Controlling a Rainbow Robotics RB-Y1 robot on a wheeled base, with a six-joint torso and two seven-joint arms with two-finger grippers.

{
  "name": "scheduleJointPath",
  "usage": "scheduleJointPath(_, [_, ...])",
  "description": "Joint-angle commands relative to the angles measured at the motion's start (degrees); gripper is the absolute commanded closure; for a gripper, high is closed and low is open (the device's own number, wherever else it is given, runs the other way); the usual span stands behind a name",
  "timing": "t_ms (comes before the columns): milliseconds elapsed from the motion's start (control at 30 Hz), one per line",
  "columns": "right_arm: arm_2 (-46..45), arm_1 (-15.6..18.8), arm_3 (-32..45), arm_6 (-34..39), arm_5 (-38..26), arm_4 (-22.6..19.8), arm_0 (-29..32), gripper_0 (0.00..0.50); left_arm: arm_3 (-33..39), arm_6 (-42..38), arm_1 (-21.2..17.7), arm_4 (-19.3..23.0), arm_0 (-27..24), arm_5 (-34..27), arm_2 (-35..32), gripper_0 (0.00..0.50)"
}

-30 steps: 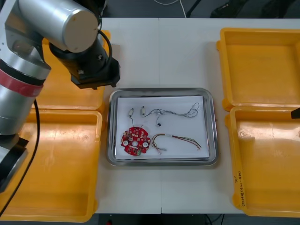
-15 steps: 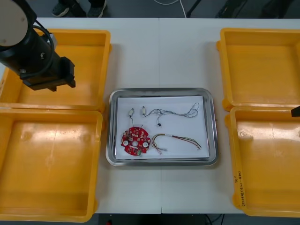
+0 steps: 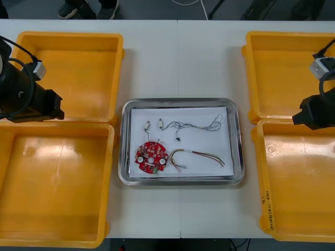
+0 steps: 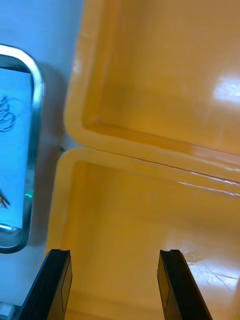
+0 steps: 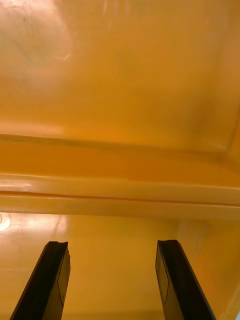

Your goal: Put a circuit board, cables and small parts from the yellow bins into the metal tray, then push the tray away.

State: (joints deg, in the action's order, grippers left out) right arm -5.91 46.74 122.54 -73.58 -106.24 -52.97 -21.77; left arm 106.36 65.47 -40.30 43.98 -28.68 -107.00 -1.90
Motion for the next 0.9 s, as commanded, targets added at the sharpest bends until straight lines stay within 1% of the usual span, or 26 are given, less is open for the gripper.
scheduleJointPath(33, [7.58,1.34,3.58,-0.86,-0.46,-1.08,-6.44,0.0,3.15,4.58,-2.07,-0.91,3.19,1.53,-2.32,0.0])
scheduleJointPath(133, [11.98,0.9,4.81,-1.03,-0.46,-1.34,-9.17,0.0,4.12,5.37,-2.15,-0.91,4.42,1.7,-2.67,0.0])
scheduleJointPath(300, [19.45,-1.3,6.84,-1.74,-0.46,-1.34,-13.3,0.0,6.06,8.27,-2.07,-1.26,6.53,1.26,-3.73,0.0])
scheduleJointPath(367, [22.17,-2.18,7.19,-2.09,-0.46,-1.34,-14.88,0.0,6.49,8.63,-2.15,-1.26,6.79,0.56,-4.08,0.0])
scheduleJointPath(500, [28.5,-4.29,7.63,-2.88,-0.46,-1.17,-18.48,0.0,8.16,9.68,-2.15,-1.26,7.14,-2.69,-4.87,0.0])
scheduleJointPath(567, [30.78,-5.26,8.07,-3.23,-0.46,-0.73,-19.63,0.0,9.22,10.03,-2.15,-1.26,7.58,-3.0,-5.31,0.0])
scheduleJointPath(700, [36.32,-7.01,9.74,-4.46,-0.46,1.73,-21.21,0.0,11.86,10.56,-2.07,-1.26,9.25,-3.0,-6.45,0.0])
scheduleJointPath(767, [38.69,-7.54,10.09,-6.48,0.07,2.79,-21.82,0.0,12.21,10.65,-2.07,-1.18,9.78,-3.0,-6.63,0.0])
scheduleJointPath(867, [43.26,-8.42,10.09,-12.9,1.74,5.69,-22.09,0.0,12.3,10.91,-2.15,-1.26,10.84,-3.0,-7.06,0.0])
scheduleJointPath(900, [44.06,-8.51,10.09,-13.78,2.0,6.21,-22.09,0.0,12.3,10.91,-2.07,-1.26,10.92,-3.0,-7.06,0.0])
